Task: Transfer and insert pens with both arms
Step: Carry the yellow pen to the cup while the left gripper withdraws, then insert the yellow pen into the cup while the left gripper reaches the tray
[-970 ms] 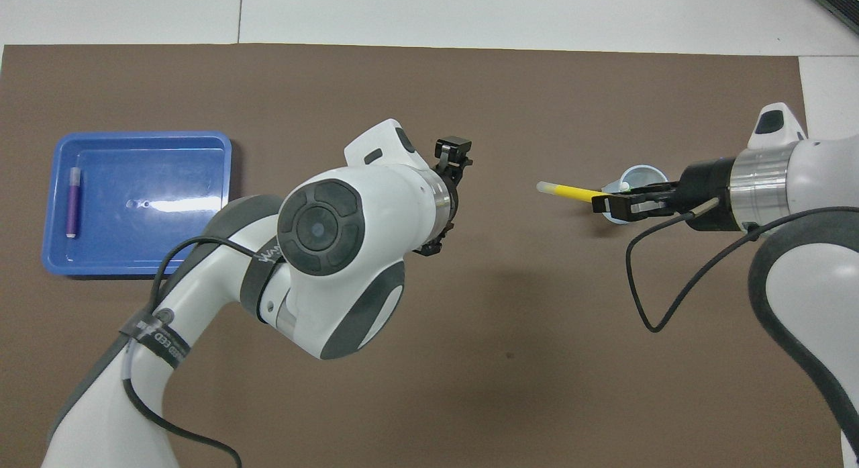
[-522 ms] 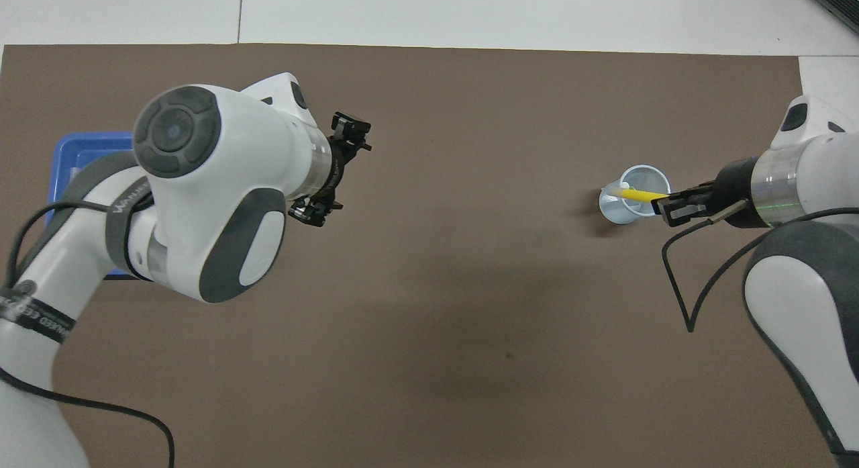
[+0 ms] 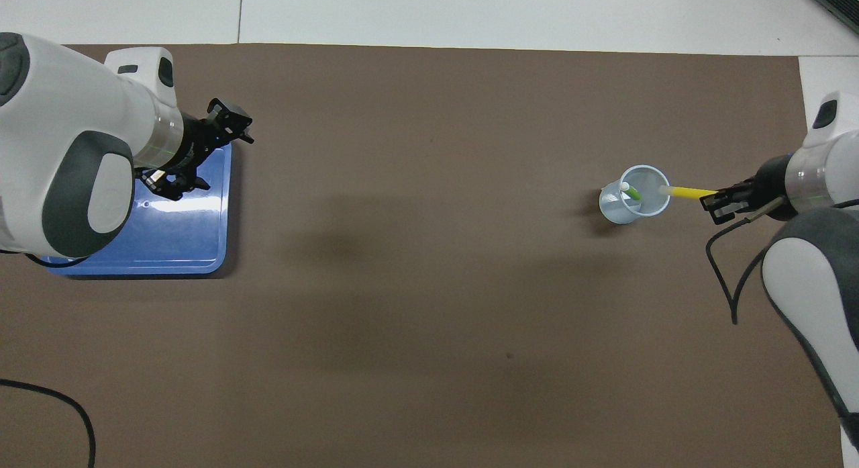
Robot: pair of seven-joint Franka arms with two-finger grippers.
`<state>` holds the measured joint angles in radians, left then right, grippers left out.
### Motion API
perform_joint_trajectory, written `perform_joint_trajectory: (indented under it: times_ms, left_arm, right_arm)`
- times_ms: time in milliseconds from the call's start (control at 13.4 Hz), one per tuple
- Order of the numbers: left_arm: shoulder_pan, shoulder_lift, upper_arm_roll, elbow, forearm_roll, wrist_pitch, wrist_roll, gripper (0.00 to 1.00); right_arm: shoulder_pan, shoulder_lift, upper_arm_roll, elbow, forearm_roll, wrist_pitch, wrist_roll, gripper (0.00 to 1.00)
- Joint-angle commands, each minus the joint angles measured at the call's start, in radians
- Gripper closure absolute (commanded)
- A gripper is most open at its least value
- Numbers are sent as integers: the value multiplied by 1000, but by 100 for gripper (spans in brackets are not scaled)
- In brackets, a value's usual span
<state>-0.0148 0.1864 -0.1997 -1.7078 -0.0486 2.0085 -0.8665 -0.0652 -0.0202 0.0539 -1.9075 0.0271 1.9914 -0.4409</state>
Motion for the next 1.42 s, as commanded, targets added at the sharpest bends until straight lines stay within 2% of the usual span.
perform_joint_trajectory:
  times_ms: [0,299,597,746,896,1045,1119,1194,1343]
  left_arm:
    - [38,-18,-9,-4,33,-25,188,0]
    - [171,-16,-9,-6,76,-8,639,0]
    - [251,4,-9,-13,193,65,843,0]
    - [288,44,-9,-18,251,133,909,0]
    - [318,88,-9,-18,302,197,951,0]
    - [341,116,-9,-36,300,249,952,0]
    - [364,123,-10,-53,300,277,954,0]
    - [390,139,-12,-65,300,300,955,0]
    - [415,186,-10,-69,300,331,955,0]
  right_arm:
    - [-4,58,9,24,-26,32,-13,100]
    - [-4,108,9,19,-42,61,-13,100]
    - [-1,129,9,2,-42,90,-12,100]
    - [1,138,9,-13,-42,118,-10,100]
    - [-4,144,9,-15,-42,130,-12,54]
    - [-10,146,9,-1,-42,112,-15,29]
    - [-10,144,9,1,-41,106,-15,11]
    - [-8,138,9,13,-39,81,-12,0]
    - [-10,132,6,71,-41,-4,-7,0]
